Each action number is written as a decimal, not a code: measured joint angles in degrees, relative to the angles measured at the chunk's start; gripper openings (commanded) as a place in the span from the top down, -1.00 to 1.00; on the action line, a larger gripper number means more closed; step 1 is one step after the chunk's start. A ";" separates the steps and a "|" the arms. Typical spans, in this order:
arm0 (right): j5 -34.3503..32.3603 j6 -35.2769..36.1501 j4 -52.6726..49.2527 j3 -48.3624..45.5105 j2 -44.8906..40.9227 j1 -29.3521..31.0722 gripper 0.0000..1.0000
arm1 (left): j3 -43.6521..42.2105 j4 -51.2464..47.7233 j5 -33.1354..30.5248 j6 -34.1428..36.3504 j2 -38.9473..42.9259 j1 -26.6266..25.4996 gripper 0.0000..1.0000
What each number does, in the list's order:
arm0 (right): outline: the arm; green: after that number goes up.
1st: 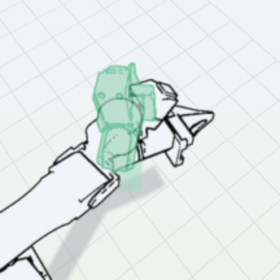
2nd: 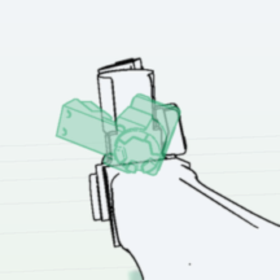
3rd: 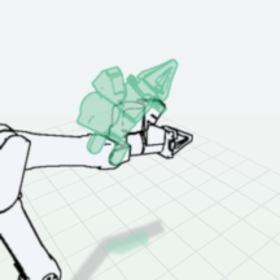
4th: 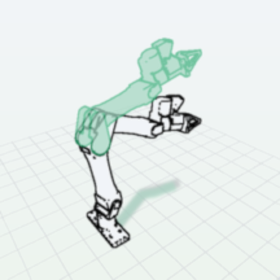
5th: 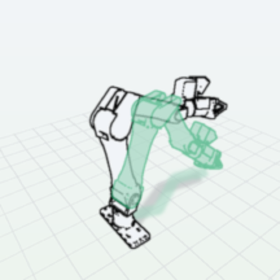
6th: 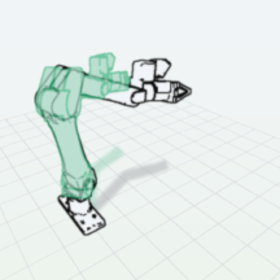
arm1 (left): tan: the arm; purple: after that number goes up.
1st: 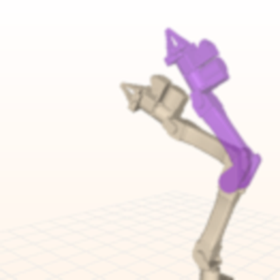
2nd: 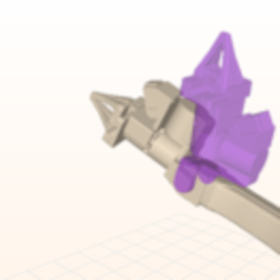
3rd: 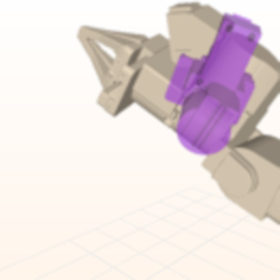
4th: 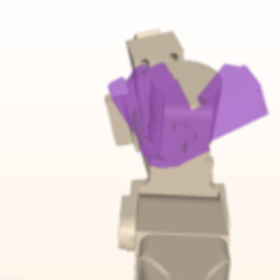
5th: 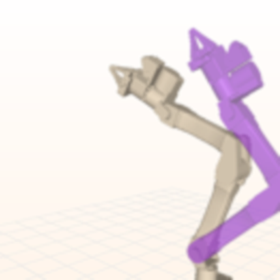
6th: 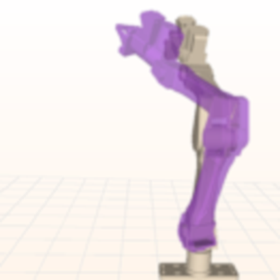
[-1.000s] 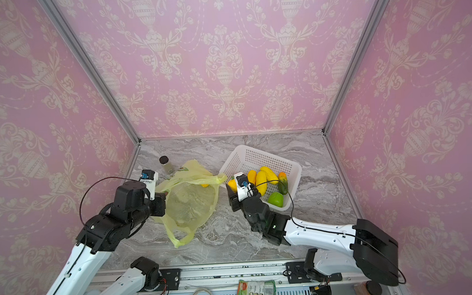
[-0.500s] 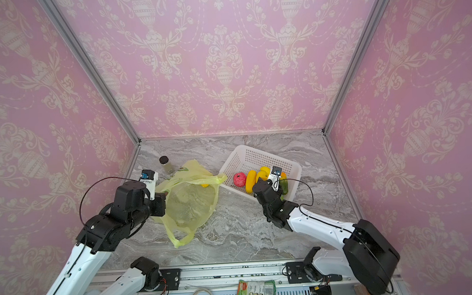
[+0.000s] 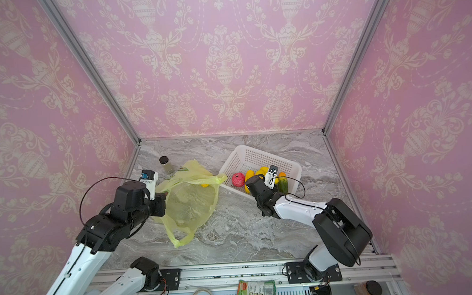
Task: Untie the knot of the plastic bag and take out the fruit
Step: 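Lower the round yellow fruit into the basket and open the right gripper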
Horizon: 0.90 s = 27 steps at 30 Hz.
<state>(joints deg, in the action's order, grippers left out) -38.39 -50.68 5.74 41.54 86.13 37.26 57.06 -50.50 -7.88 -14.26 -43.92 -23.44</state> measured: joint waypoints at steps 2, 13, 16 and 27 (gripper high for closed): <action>0.02 -0.42 0.02 0.00 0.00 -0.11 0.30 | 0.00 0.00 0.00 0.00 0.00 0.00 1.00; 0.02 -1.64 1.70 -3.76 -3.04 -0.35 -0.33 | 0.00 0.00 0.00 0.00 0.00 0.00 1.00; -0.02 -1.64 2.10 -5.38 -4.63 -0.44 -0.48 | -0.02 0.00 0.00 0.00 0.00 0.00 1.00; -0.17 3.23 2.78 -5.86 -8.50 -0.42 -0.53 | 0.00 0.00 -0.02 0.00 0.00 0.00 1.00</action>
<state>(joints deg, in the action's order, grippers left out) -38.57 -47.44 8.51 35.68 77.62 36.84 57.06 -50.50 -7.90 -14.26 -43.92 -23.44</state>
